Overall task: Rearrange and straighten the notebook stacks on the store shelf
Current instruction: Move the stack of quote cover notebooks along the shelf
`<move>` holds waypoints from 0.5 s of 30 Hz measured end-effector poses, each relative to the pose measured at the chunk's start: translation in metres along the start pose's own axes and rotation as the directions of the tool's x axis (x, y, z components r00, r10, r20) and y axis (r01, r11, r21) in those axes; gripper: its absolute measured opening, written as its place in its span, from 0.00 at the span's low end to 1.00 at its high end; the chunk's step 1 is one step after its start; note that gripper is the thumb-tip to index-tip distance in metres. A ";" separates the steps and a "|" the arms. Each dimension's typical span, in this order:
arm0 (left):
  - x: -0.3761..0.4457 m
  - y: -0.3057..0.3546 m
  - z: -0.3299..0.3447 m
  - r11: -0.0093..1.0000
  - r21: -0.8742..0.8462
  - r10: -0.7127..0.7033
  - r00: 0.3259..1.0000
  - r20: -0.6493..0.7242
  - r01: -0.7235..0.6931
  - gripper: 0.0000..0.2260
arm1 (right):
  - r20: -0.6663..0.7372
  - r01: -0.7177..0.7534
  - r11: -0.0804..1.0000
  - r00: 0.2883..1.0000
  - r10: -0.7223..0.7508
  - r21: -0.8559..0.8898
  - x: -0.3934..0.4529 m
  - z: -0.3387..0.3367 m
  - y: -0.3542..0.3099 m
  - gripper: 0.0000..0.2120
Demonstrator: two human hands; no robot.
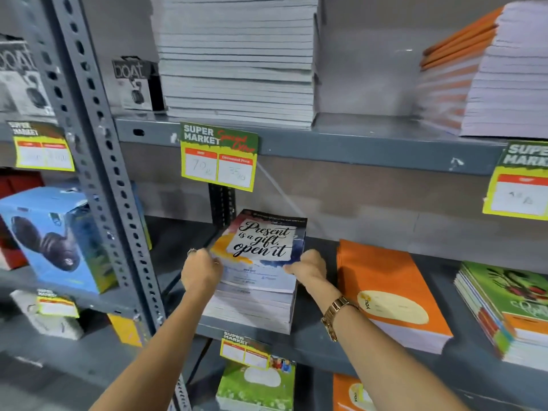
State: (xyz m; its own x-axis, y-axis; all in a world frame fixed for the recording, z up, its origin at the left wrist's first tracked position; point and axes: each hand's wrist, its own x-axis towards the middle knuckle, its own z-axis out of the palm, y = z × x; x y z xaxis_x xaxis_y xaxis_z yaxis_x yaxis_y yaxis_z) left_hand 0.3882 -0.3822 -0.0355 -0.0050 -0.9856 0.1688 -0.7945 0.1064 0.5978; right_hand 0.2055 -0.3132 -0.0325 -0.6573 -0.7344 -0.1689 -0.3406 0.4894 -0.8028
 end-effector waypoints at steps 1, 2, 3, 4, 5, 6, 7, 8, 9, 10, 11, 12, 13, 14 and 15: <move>-0.001 -0.001 0.002 0.999 0.050 0.011 1.000 -0.017 -0.011 0.10 | -0.017 0.025 0.999 1.000 -0.025 -0.031 0.000 0.000 -0.002 0.18; -0.002 -0.002 0.003 0.995 0.104 0.015 0.999 -0.039 -0.011 0.11 | -0.034 0.044 0.997 0.998 -0.046 -0.061 -0.001 0.000 -0.003 0.18; -0.003 -0.002 0.004 0.988 0.156 0.007 0.998 -0.061 0.002 0.11 | -0.050 0.058 0.994 0.997 -0.063 -0.094 -0.003 0.001 -0.004 0.18; -0.005 -0.001 0.005 0.980 0.200 -0.006 0.997 -0.081 0.022 0.12 | -0.065 0.069 0.989 0.995 -0.078 -0.133 -0.005 0.001 -0.004 0.18; -0.006 0.001 0.005 0.973 0.228 -0.022 0.995 -0.097 0.044 0.11 | -0.074 0.079 0.981 0.993 -0.093 -0.175 -0.008 0.001 -0.004 0.19; -0.008 0.003 0.005 0.968 0.243 -0.036 0.993 -0.110 0.062 0.10 | -0.080 0.092 0.973 0.991 -0.111 -0.212 -0.010 0.000 -0.002 0.19; -0.010 0.006 0.005 0.965 0.253 -0.038 0.992 -0.122 0.068 0.08 | -0.085 0.108 0.964 0.988 -0.132 -0.242 -0.011 -0.001 -0.001 0.18; -0.012 0.011 0.005 0.963 0.262 -0.022 0.991 -0.131 0.056 0.07 | -0.099 0.127 0.956 0.983 -0.157 -0.263 -0.012 -0.004 0.001 0.17; -0.013 0.016 0.006 0.962 0.271 0.007 0.991 -0.137 0.030 0.08 | -0.119 0.150 0.949 0.975 -0.189 -0.277 -0.013 -0.007 0.003 0.15; -0.016 0.023 0.008 0.962 0.272 0.047 0.989 -0.138 -0.008 0.09 | -0.142 0.175 0.942 0.965 -0.222 -0.285 -0.013 -0.013 0.006 0.13; -0.019 0.031 0.010 0.964 0.259 0.093 0.986 -0.141 -0.054 0.10 | -0.165 0.196 0.937 0.954 -0.250 -0.289 -0.013 -0.019 0.008 0.11; -0.022 0.040 0.013 0.966 0.237 0.139 0.980 -0.145 -0.102 0.11 | -0.191 0.213 0.932 0.942 -0.276 -0.294 -0.013 -0.026 0.010 0.10; -0.026 0.050 0.017 0.965 0.211 0.186 0.971 -0.149 -0.152 0.12 | -0.222 0.224 0.928 0.929 -0.295 -0.297 -0.013 -0.034 0.013 0.09; -0.032 0.062 0.023 0.960 0.188 0.235 0.961 -0.149 -0.206 0.12 | -0.260 0.225 0.928 0.916 -0.305 -0.296 -0.013 -0.045 0.017 0.08; -0.037 0.073 0.028 0.952 0.172 0.279 0.949 -0.145 -0.254 0.12 | -0.300 0.222 0.928 0.901 -0.312 -0.298 -0.013 -0.056 0.021 0.09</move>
State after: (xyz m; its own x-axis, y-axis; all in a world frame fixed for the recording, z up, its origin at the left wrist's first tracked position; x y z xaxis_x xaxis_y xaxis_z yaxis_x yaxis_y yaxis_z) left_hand 0.3134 -0.3414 -0.0197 -0.1383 -0.8870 0.4407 -0.8593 0.3287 0.3919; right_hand 0.1695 -0.2673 -0.0152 -0.6881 -0.6734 0.2702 -0.6625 0.4311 -0.6126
